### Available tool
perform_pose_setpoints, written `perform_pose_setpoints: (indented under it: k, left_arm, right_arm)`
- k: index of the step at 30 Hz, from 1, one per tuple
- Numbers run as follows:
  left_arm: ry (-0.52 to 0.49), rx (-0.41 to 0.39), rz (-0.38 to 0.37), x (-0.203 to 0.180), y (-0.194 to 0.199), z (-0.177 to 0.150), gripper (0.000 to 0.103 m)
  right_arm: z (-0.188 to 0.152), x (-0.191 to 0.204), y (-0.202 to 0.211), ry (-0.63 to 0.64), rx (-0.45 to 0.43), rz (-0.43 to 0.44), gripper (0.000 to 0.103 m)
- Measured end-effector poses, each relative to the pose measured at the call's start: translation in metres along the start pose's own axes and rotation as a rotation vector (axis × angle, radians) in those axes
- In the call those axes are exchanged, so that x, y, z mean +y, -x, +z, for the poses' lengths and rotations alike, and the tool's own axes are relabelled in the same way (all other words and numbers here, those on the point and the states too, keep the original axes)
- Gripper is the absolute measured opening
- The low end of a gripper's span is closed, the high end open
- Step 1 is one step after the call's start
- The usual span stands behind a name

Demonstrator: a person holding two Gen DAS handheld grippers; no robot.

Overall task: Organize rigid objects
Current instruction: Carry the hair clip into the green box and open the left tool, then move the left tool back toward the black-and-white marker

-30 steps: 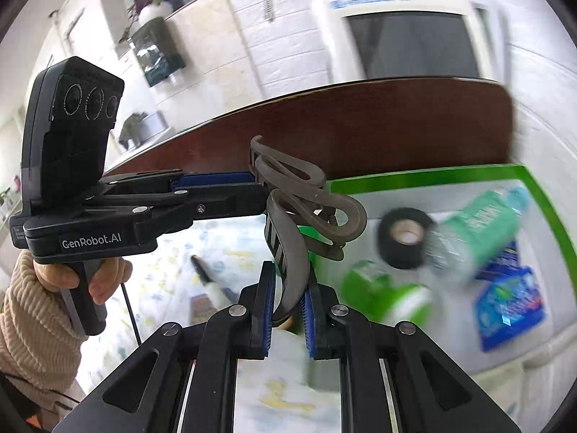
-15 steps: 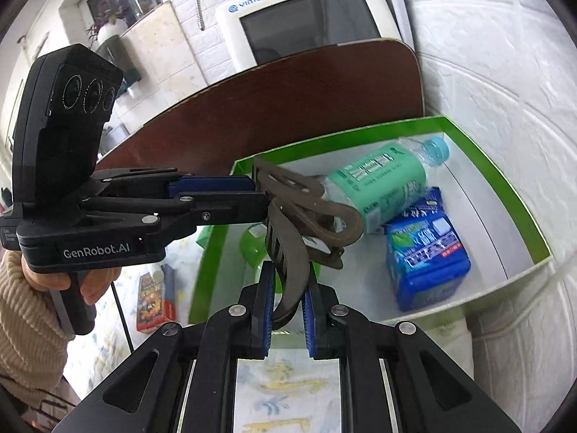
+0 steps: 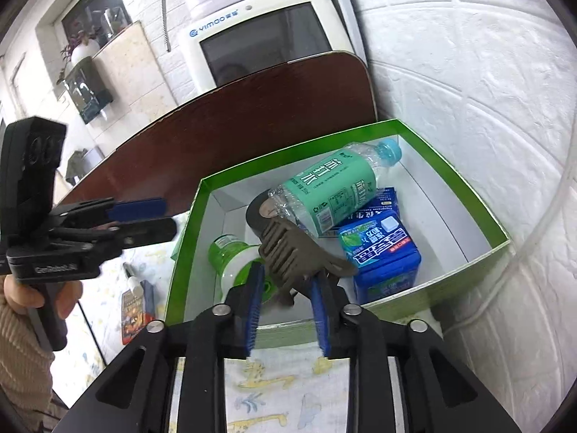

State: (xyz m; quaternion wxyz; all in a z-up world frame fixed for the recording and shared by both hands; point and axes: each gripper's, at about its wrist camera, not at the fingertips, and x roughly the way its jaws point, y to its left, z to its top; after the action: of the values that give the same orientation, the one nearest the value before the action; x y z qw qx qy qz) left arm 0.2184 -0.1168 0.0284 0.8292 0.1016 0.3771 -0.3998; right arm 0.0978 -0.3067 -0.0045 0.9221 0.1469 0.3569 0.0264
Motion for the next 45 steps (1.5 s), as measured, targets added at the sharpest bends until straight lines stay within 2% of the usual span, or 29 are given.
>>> perform_pose_setpoints:
  k: [1,4,10,12,16,19,23,27,29,34,36,45]
  left_arm:
    - [0.008,-0.008,0.014,0.005,0.007,-0.004,0.052]
    - [0.033,-0.015,0.041,0.017,0.024,-0.019,0.053]
    - [0.114,-0.002,0.082,0.047,0.049,-0.065,0.054]
    - [0.135,0.005,0.08,0.055,0.055,-0.08,0.054]
    - [0.162,0.034,0.078,0.067,0.061,-0.111,0.054]
    - [0.197,0.061,0.067,0.077,0.058,-0.13,0.054]
    - [0.217,0.068,0.066,0.088,0.049,-0.141,0.053]
    - [0.23,0.059,0.05,0.098,0.041,-0.14,0.052]
    - [0.222,0.063,0.04,0.099,0.037,-0.139,0.052]
    - [0.215,0.082,0.017,0.104,0.026,-0.138,0.052]
    - [0.218,0.088,0.011,0.107,0.023,-0.139,0.052]
    - [0.254,0.099,-0.027,0.119,0.017,-0.146,0.052]
  right_arm:
    - [0.0,0.001,0.001,-0.004,-0.003,-0.008,0.042]
    - [-0.003,0.002,0.006,-0.029,-0.024,-0.046,0.057]
    - [-0.004,0.02,0.029,-0.068,-0.103,-0.082,0.058]
    - [-0.005,0.034,0.034,-0.056,-0.111,-0.041,0.058]
    - [-0.016,0.077,0.017,0.017,-0.012,0.14,0.058]
    - [-0.033,0.112,-0.009,0.069,0.096,0.221,0.058]
    - [-0.056,0.144,-0.039,0.1,0.202,0.259,0.058]
    - [-0.069,0.158,-0.057,0.074,0.254,0.242,0.057]
    - [-0.072,0.161,-0.062,0.061,0.269,0.23,0.057]
    - [-0.077,0.166,-0.075,0.04,0.313,0.219,0.041]
    - [-0.08,0.171,-0.08,0.053,0.329,0.217,0.037]
    - [-0.083,0.167,-0.1,-0.005,0.372,0.208,0.032]
